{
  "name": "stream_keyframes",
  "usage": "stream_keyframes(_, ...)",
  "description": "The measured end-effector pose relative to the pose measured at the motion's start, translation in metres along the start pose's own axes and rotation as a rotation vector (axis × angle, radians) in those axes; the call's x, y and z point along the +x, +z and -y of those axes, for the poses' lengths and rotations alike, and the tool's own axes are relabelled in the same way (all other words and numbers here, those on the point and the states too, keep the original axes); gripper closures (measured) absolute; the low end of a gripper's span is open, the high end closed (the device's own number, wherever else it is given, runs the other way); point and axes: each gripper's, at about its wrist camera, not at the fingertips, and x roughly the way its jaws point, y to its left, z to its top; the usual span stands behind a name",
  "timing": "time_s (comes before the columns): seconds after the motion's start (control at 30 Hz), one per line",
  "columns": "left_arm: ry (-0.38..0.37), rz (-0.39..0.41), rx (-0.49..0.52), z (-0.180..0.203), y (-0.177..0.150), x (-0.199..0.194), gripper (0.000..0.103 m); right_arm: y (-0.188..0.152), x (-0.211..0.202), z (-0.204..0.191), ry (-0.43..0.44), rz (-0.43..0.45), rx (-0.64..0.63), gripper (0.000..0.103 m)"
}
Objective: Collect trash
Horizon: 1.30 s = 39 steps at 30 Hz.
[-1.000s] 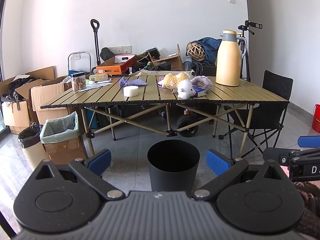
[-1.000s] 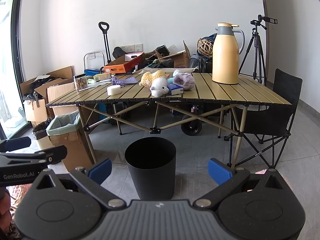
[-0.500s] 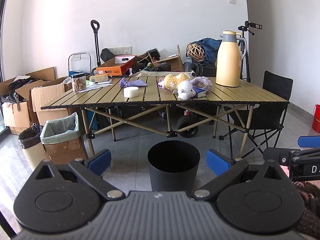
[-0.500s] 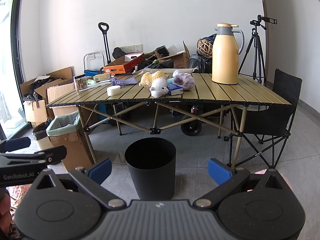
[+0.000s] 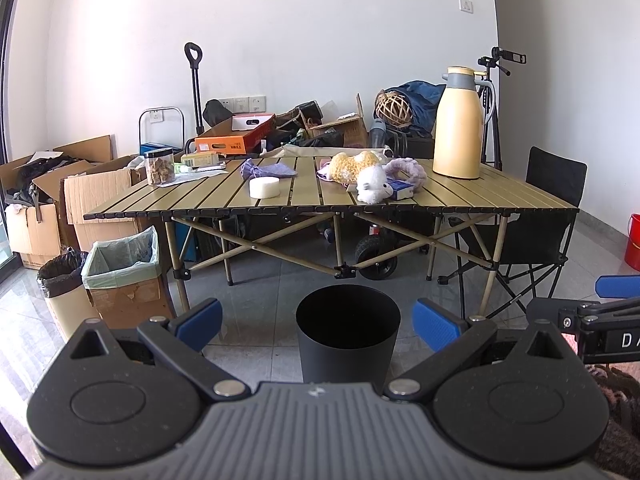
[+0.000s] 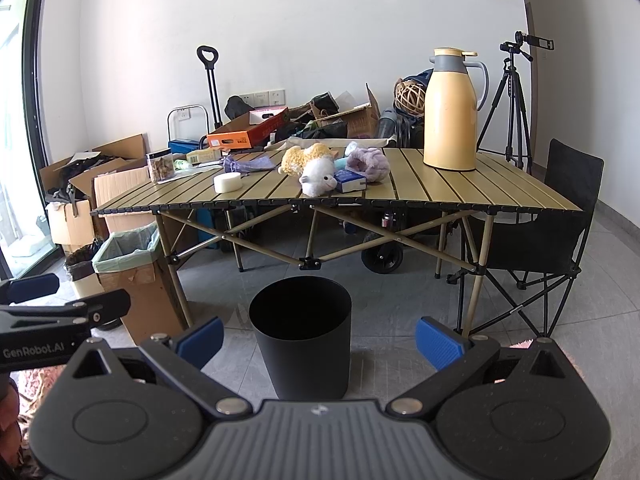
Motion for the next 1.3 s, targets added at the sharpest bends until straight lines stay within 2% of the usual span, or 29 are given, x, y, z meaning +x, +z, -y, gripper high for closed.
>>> stream_keyframes(0.63,-0.002,0.005,0.0,-0.001,0.009,-0.001,0.0,0.009,-0.001,0.003,-0.002,0.008,-0.003,0.0)
stream_keyframes(0.9,0.002,0.026,-0.003,0.002,0.011,0.001,0.0,0.018,0.0,0.004,-0.004,0.044,-0.013,0.0)
stream_keyframes(1.3,0.006,0.047,-0.028,-0.005,0.018,0.032,0.0,0.031,0.026,0.002,-0.007,0.063,-0.03,0.0)
